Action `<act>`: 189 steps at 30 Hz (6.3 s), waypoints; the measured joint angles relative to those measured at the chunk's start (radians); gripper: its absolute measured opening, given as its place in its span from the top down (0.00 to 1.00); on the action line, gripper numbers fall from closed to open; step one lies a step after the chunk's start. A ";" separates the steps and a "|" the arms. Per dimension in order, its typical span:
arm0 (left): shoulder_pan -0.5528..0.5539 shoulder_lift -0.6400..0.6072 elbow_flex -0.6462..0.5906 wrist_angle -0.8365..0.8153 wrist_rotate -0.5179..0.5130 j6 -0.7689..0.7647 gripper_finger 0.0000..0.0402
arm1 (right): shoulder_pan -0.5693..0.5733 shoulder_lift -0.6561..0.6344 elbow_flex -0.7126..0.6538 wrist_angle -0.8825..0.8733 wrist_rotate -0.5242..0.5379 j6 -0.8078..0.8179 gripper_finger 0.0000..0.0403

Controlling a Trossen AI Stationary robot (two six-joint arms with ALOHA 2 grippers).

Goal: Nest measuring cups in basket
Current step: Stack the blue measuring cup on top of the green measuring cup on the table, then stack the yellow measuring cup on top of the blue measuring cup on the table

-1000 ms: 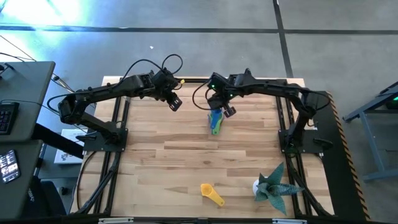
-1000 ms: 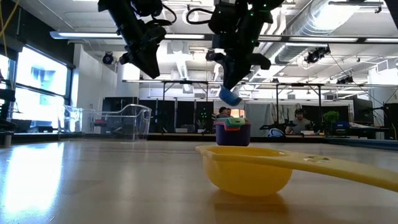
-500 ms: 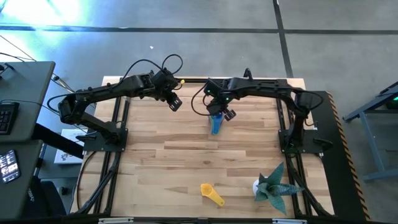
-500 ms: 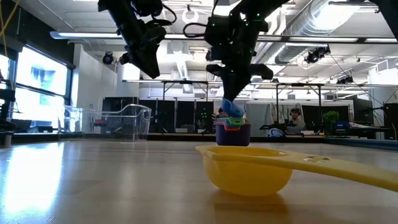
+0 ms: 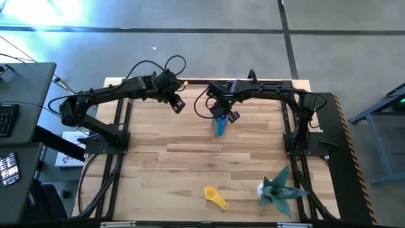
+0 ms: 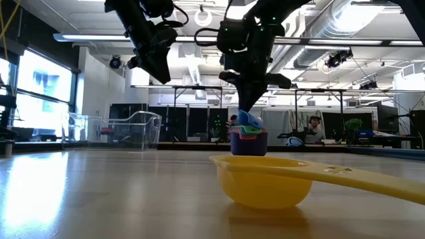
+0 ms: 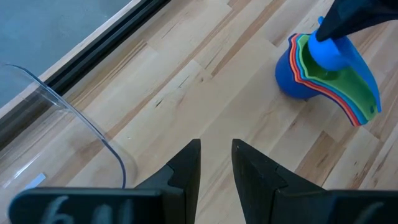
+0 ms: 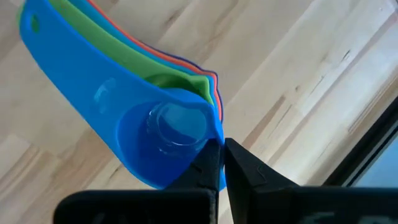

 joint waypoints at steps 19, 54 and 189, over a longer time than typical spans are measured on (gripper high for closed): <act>0.000 0.000 0.000 0.000 0.000 0.000 0.80 | 0.009 0.000 0.009 -0.038 0.088 0.125 0.88; 0.000 0.000 0.000 0.000 0.006 0.299 0.80 | 0.096 -0.002 -0.142 -0.110 -0.189 1.579 0.87; -0.293 -0.042 0.000 -0.239 -0.193 0.350 0.80 | 0.416 -0.055 -0.054 0.112 0.087 2.382 1.00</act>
